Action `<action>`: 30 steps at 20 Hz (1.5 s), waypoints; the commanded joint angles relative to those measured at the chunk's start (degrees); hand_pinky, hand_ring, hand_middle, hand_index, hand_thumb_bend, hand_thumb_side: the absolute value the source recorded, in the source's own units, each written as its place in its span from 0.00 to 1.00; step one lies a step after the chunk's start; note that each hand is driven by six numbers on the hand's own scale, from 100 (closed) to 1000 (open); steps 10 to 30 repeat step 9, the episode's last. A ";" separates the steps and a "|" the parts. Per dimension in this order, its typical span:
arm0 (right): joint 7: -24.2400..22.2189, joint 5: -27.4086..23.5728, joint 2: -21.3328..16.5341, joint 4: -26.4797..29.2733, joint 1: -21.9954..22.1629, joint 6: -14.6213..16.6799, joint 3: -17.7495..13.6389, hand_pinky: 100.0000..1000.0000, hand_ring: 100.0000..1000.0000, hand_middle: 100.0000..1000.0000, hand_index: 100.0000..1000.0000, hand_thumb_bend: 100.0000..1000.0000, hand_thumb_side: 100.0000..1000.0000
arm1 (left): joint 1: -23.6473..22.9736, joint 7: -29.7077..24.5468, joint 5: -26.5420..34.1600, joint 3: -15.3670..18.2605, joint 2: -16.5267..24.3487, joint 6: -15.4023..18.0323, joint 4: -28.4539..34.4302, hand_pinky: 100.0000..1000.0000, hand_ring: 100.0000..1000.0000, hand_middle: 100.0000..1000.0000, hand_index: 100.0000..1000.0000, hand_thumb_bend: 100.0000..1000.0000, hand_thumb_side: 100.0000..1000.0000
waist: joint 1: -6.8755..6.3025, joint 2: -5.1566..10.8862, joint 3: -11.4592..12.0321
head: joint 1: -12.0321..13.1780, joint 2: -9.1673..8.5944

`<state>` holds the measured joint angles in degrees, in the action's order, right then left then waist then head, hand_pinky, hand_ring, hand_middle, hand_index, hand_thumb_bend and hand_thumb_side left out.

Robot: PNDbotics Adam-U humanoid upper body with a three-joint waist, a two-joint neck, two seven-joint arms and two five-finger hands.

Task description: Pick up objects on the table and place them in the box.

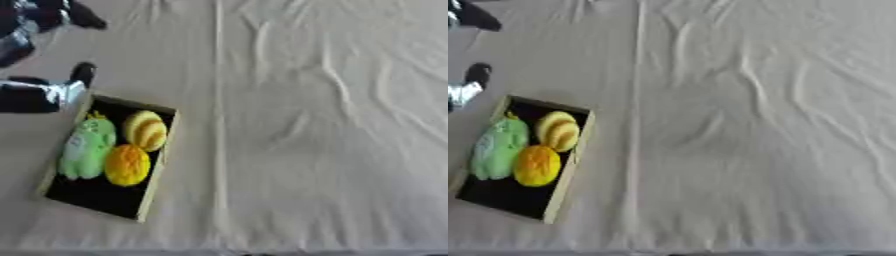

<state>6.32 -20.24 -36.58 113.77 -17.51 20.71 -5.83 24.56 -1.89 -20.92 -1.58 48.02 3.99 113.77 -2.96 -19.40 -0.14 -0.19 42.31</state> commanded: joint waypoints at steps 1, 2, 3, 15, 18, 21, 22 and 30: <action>0.87 0.38 -2.02 0.82 -0.13 0.37 -1.12 1.00 0.82 0.61 0.83 0.00 0.47 | -0.27 12.88 2.35 5.87 -1.38 -0.93 0.82 0.79 0.75 0.72 0.81 0.00 0.00 | 0.20 1.33 0.18 | -0.69 0.28; 1.13 0.41 -2.08 0.82 -0.14 0.50 -1.24 1.00 0.82 0.61 0.83 0.00 0.47 | -0.51 17.18 3.42 7.40 -2.61 -1.22 0.82 0.78 0.75 0.72 0.81 0.00 0.00 | 0.23 1.34 0.23 | -0.74 0.25; 1.36 0.43 -2.13 0.82 -0.20 0.60 -1.32 1.00 0.82 0.61 0.83 0.00 0.47 | -0.73 21.15 4.48 8.68 -3.84 -1.36 0.82 0.78 0.75 0.71 0.81 0.00 0.00 | 0.28 1.36 0.25 | -0.75 0.20; 2.69 0.33 -2.32 0.82 -0.86 1.18 -1.64 0.99 0.82 0.62 0.83 0.00 0.47 | -1.36 36.18 8.53 13.34 -11.45 0.89 0.82 0.77 0.74 0.70 0.80 0.00 0.04 | 0.80 1.54 0.35 | -0.48 -0.12; 2.69 0.33 -2.32 0.82 -0.86 1.18 -1.64 0.99 0.82 0.62 0.83 0.00 0.47 | -1.36 36.18 8.53 13.34 -11.45 0.89 0.82 0.77 0.74 0.70 0.80 0.00 0.04 | 0.80 1.54 0.35 | -0.48 -0.12; 2.69 0.33 -2.32 0.82 -0.86 1.18 -1.64 0.99 0.82 0.62 0.83 0.00 0.47 | -1.36 36.18 8.53 13.34 -11.45 0.89 0.82 0.77 0.74 0.70 0.80 0.00 0.04 | 0.80 1.54 0.35 | -0.48 -0.12; 2.69 0.33 -2.32 0.82 -0.86 1.18 -1.64 0.99 0.82 0.62 0.83 0.00 0.47 | -1.36 36.18 8.53 13.34 -11.45 0.89 0.82 0.77 0.74 0.70 0.80 0.00 0.04 | 0.80 1.54 0.35 | -0.48 -0.12; 2.69 0.33 -2.32 0.82 -0.86 1.18 -1.64 0.99 0.82 0.62 0.83 0.00 0.47 | -1.36 36.18 8.53 13.34 -11.45 0.89 0.82 0.77 0.74 0.70 0.80 0.00 0.04 | 0.80 1.54 0.35 | -0.48 -0.12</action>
